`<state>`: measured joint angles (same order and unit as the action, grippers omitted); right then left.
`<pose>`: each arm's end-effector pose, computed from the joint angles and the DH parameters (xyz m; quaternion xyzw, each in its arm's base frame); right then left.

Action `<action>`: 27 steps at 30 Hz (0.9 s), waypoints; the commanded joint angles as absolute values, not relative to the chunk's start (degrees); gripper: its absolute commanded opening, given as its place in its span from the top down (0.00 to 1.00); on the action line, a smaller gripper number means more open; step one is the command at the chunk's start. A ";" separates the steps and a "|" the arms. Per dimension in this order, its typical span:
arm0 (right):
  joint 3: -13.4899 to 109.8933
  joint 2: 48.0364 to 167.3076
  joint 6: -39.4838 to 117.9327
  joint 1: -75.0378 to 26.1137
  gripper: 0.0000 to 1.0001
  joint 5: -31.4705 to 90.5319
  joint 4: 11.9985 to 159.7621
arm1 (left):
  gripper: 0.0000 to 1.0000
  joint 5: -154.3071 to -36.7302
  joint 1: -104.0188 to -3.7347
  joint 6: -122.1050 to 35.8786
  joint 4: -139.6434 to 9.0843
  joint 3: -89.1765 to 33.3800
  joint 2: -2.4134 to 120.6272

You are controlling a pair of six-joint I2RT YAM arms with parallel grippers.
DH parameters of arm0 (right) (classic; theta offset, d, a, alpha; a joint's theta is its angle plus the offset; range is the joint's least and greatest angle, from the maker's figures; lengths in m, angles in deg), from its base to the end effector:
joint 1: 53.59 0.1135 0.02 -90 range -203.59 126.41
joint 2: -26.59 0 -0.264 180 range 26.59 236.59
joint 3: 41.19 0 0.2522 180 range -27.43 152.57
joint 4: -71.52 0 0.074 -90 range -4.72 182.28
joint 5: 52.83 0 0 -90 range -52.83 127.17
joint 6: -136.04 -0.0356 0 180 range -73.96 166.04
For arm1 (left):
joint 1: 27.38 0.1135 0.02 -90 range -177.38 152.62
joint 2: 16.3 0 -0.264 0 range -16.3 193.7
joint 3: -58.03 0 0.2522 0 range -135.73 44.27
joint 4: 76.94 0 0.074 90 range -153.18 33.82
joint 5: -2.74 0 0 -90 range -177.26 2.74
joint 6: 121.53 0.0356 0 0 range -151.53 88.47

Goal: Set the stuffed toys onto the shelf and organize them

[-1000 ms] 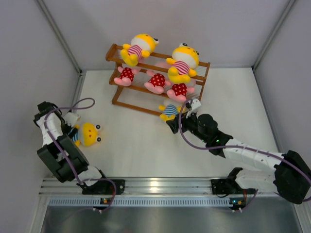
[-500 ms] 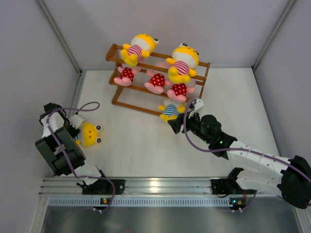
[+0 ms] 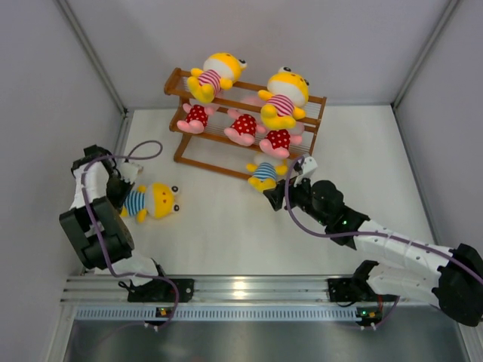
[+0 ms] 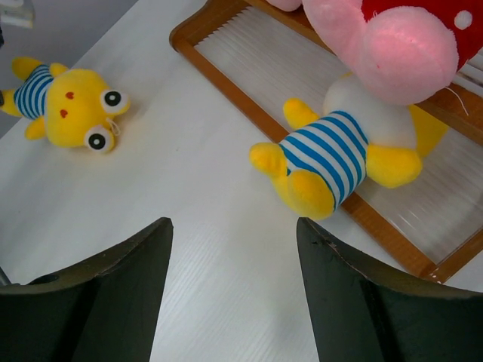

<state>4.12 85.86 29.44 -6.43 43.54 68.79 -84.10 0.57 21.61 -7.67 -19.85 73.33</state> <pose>0.1641 0.1712 0.2583 -0.1694 0.7537 0.2981 0.5607 0.2485 0.1341 0.2179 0.2152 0.9730 0.0718 0.0416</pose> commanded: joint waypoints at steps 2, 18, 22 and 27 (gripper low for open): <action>6.84 84.69 28.90 -5.25 0.33 44.12 68.32 | 1.00 -98.05 -0.75 1.71 4.58 -29.99 73.87; 5.09 80.21 29.69 -4.72 0.33 47.19 71.40 | 1.00 -130.76 -8.48 -31.36 -2.42 -27.72 68.79; 4.56 79.24 29.78 -4.81 0.33 47.89 71.40 | 1.00 -130.67 -9.80 -36.80 -8.41 -24.12 61.86; 4.91 79.94 29.87 -4.72 0.33 47.72 70.96 | 1.00 -136.12 -9.89 -42.51 -17.98 -18.76 54.81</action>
